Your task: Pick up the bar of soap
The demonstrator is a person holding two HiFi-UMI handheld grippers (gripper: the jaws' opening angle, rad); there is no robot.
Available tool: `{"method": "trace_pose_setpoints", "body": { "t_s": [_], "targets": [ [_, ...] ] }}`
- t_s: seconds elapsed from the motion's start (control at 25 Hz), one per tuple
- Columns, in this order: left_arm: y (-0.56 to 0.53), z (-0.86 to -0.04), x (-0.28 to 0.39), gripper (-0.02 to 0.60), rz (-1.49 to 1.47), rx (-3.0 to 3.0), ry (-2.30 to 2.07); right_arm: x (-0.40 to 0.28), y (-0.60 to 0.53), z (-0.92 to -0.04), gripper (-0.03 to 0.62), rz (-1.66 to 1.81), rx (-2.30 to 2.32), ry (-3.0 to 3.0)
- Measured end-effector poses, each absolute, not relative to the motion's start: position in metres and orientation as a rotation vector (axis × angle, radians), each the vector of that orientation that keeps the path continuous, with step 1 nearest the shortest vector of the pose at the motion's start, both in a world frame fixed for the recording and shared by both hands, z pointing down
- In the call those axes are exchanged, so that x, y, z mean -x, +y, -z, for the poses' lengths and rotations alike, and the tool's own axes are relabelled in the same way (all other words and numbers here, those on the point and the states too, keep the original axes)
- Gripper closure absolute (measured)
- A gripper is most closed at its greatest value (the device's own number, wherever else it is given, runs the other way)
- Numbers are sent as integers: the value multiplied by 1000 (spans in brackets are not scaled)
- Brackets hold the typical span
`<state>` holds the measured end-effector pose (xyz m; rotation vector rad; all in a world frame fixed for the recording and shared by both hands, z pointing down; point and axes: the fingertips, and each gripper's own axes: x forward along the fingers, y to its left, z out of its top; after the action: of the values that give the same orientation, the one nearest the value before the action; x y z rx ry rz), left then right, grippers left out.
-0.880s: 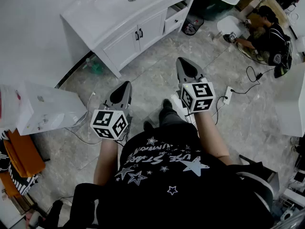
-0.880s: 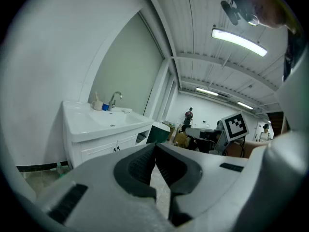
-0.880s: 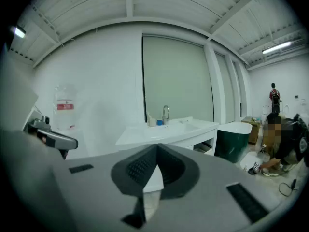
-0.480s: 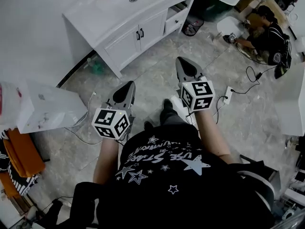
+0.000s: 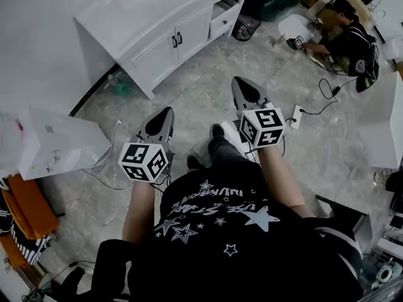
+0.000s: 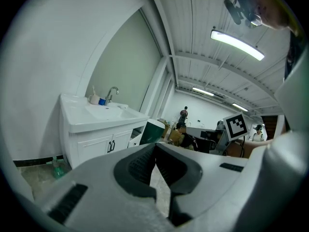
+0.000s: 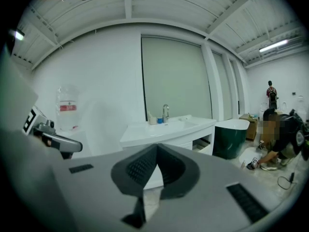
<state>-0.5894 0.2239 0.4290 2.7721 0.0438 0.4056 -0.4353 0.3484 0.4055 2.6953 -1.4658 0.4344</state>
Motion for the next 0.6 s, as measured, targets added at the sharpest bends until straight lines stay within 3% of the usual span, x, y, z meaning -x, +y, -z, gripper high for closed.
{"method": "trace_pose_setpoints", "body": {
  "t_s": [0.16,0.28,0.6],
  "targets": [
    [216,-422,580,572,-385,-2801,20,425,350,-401,577,-421,-2726,-1498],
    [211,-421,570,572,-380,-2797,-12,408,346,-401,488,-415,-2733,-1536],
    [182,-434,500,572,-436,-2778,-156,316,315,-418,388,-441,-2671,-1650]
  ]
}}
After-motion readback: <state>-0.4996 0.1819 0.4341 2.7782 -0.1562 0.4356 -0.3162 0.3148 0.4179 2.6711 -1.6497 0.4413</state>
